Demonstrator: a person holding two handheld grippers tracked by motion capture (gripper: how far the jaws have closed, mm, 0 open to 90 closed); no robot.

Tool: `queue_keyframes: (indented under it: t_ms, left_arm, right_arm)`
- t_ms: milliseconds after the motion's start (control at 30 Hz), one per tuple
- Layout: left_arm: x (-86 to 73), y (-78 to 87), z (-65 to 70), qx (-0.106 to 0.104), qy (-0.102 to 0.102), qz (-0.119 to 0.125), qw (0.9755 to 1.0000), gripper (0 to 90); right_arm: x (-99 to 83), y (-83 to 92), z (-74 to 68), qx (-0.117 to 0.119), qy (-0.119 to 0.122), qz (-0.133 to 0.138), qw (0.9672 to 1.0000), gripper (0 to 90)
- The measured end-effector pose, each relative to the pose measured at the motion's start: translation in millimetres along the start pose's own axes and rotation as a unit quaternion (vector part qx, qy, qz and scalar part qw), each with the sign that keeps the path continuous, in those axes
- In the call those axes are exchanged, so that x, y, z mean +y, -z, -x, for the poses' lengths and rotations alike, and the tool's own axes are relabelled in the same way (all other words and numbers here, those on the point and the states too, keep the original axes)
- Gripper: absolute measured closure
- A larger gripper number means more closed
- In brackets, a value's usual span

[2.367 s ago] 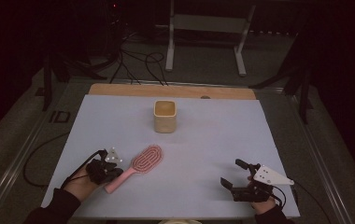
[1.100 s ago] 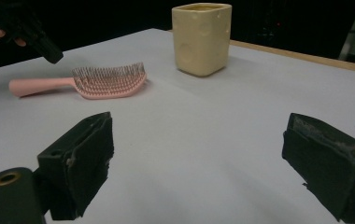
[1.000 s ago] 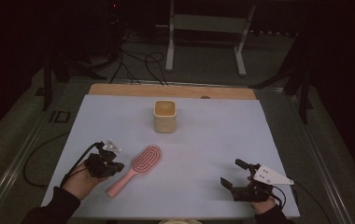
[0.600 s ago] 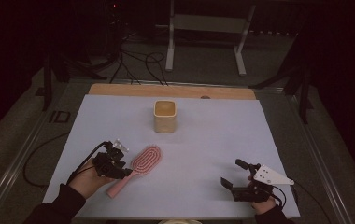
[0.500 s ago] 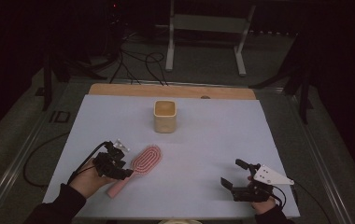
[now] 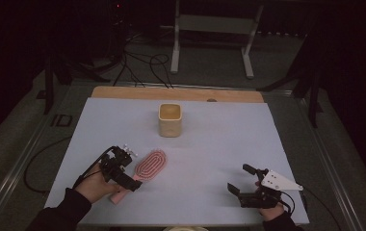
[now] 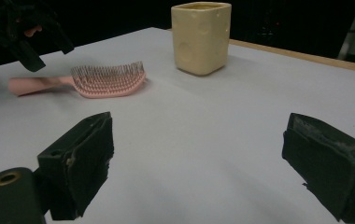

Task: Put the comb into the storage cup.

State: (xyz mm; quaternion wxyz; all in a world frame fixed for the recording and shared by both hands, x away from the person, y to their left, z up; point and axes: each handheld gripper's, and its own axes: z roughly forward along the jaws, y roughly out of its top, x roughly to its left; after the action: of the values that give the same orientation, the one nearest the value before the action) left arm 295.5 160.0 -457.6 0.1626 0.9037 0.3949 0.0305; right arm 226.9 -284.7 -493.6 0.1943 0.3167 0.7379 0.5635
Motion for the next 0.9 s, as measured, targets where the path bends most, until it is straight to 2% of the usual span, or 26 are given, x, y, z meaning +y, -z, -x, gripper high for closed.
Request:
queue_keyframes:
  t_ms: [267,400,567,700,733,767,800,900]
  left_arm:
    - [2.6,-9.1,-2.4,-0.013,0.02,-0.027,0.9994,0.4]
    - [4.1,-13.1,-2.6,-0.015,0.027,-0.04,0.9987,1.5]
    - [4.9,-16.3,-6.4,-0.012,0.037,-0.046,0.9982,6.3]
    - [5.1,-18.9,-8.1,-0.018,0.041,-0.047,0.9979,11.4]
    - [5.4,-19.4,-8.0,-0.019,0.04,-0.047,0.9979,17.3]
    - [5.4,-19.4,-8.0,-0.019,0.04,-0.047,0.9979,18.6]
    - [5.9,-20.0,-7.9,-0.025,0.038,-0.046,0.9979,23.5]
    - [6.3,-21.6,-7.6,-0.026,0.04,-0.048,0.9977,28.3]
  right_arm:
    - [0.0,0.2,0.3,0.0,0.0,0.0,1.0,9.0]
    - [-0.1,0.0,0.0,-0.001,0.001,-0.002,1.0,8.9]
    - [0.0,0.1,-0.3,-0.001,0.002,-0.003,1.0,8.9]
    - [-0.2,0.2,0.1,-0.001,0.001,-0.002,1.0,8.9]
    - [0.0,0.2,0.0,-0.002,0.001,-0.002,1.0,8.9]
    - [0.0,0.2,0.0,-0.002,0.001,-0.002,1.0,8.9]
    - [0.0,0.3,-0.3,-0.002,0.002,-0.004,1.0,9.0]
    - [0.0,0.4,-0.2,-0.002,0.002,-0.003,1.0,8.9]
